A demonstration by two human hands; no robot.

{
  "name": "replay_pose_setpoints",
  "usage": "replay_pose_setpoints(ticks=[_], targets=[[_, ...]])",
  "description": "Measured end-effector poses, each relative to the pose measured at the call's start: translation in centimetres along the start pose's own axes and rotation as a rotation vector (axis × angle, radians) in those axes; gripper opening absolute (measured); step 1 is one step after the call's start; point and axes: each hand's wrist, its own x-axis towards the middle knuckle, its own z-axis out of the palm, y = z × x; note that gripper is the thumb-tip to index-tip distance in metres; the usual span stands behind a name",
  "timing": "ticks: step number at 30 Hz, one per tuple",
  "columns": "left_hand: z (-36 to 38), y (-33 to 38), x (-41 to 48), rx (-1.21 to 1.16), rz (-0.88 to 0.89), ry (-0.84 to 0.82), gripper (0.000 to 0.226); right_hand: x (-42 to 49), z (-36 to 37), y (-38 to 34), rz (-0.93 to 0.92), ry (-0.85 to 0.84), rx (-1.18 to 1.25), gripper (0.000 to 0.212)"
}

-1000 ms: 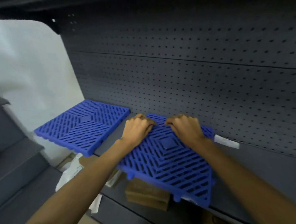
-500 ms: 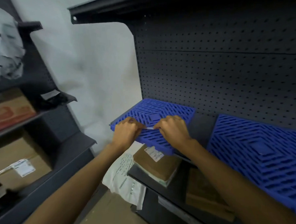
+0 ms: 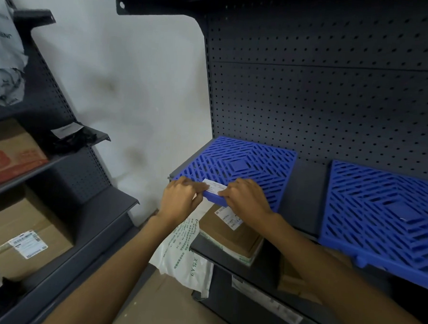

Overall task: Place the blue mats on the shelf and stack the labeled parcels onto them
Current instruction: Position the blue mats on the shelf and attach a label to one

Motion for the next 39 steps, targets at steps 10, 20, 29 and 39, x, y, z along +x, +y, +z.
replay_pose_setpoints(ticks=[10,20,29,39], targets=[[-2.5,2.4,7.7,0.063,0.176,-0.170,0.025,-0.6,-2.7,1.7,-0.004,-0.012,0.079,0.025],[1.6,16.5,13.2,0.015,0.465,-0.129,0.025,-12.7,-5.8,14.4,0.410,-0.077,-0.070,0.026],[3.3,32.3,16.4,-0.075,0.564,-0.120,0.026,-24.9,-8.9,26.3,0.629,-0.083,-0.155,0.022],[6.6,50.8,17.7,-0.107,0.562,-0.084,0.025,-35.0,-9.4,38.4,0.720,-0.162,-0.186,0.031]])
